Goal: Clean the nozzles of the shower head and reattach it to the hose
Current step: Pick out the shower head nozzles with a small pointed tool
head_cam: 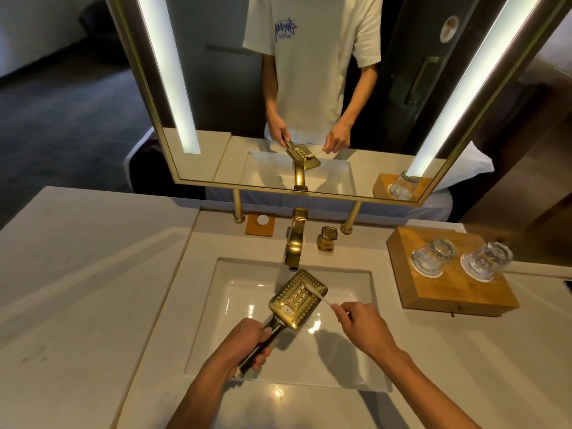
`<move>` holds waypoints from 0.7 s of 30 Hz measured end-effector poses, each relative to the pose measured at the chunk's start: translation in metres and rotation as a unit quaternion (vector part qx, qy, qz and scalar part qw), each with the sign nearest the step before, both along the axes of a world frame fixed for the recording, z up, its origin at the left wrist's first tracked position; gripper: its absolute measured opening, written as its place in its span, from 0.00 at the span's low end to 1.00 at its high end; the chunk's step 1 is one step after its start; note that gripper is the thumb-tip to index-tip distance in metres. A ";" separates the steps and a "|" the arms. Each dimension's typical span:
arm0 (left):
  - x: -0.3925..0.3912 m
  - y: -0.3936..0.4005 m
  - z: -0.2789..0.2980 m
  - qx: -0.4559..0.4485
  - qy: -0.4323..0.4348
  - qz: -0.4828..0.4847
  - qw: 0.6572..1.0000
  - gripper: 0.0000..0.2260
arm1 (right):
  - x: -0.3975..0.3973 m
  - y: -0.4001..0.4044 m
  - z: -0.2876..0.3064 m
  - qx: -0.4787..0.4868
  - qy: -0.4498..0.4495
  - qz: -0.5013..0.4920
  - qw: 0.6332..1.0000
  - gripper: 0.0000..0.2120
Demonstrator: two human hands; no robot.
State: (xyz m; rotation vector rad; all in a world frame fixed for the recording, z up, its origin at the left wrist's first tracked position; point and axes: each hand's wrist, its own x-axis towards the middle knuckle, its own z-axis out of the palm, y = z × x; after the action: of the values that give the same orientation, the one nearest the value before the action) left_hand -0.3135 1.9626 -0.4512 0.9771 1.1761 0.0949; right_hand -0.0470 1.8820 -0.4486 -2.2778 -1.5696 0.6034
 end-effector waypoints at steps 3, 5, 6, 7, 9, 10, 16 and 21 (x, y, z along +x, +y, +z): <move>0.002 -0.002 0.002 0.001 0.008 -0.001 1.000 0.10 | 0.004 0.005 0.003 -0.002 -0.031 0.003 1.000 0.24; 0.004 -0.003 0.004 0.002 0.005 -0.002 1.000 0.10 | 0.010 0.015 0.012 -0.001 -0.039 -0.036 0.999 0.24; 0.005 -0.003 0.004 0.004 0.006 -0.004 1.000 0.11 | 0.011 0.019 0.015 0.000 -0.042 -0.047 0.998 0.24; 0.006 -0.003 0.005 0.005 0.007 -0.006 1.000 0.11 | 0.009 0.020 0.017 0.000 -0.045 -0.046 0.998 0.24; 0.007 -0.002 0.007 0.001 0.012 -0.008 1.000 0.11 | -0.001 0.020 0.017 -0.009 -0.052 -0.005 0.999 0.23; 0.007 -0.002 0.007 -0.001 0.015 -0.009 1.000 0.10 | -0.006 0.019 0.015 -0.013 -0.055 0.023 0.998 0.23; 0.009 -0.003 0.008 -0.006 0.017 -0.009 1.000 0.13 | 0.008 0.031 0.028 -0.033 -0.088 -0.028 0.995 0.22; 0.011 -0.001 0.011 0.001 0.022 -0.011 1.000 0.12 | 0.000 0.029 0.027 -0.042 -0.062 0.046 0.996 0.22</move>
State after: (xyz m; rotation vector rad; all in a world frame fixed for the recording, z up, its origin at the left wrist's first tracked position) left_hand -0.3020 1.9619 -0.4398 0.9975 1.2061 0.0562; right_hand -0.0471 1.9112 -0.4218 -2.3561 -1.7460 0.5694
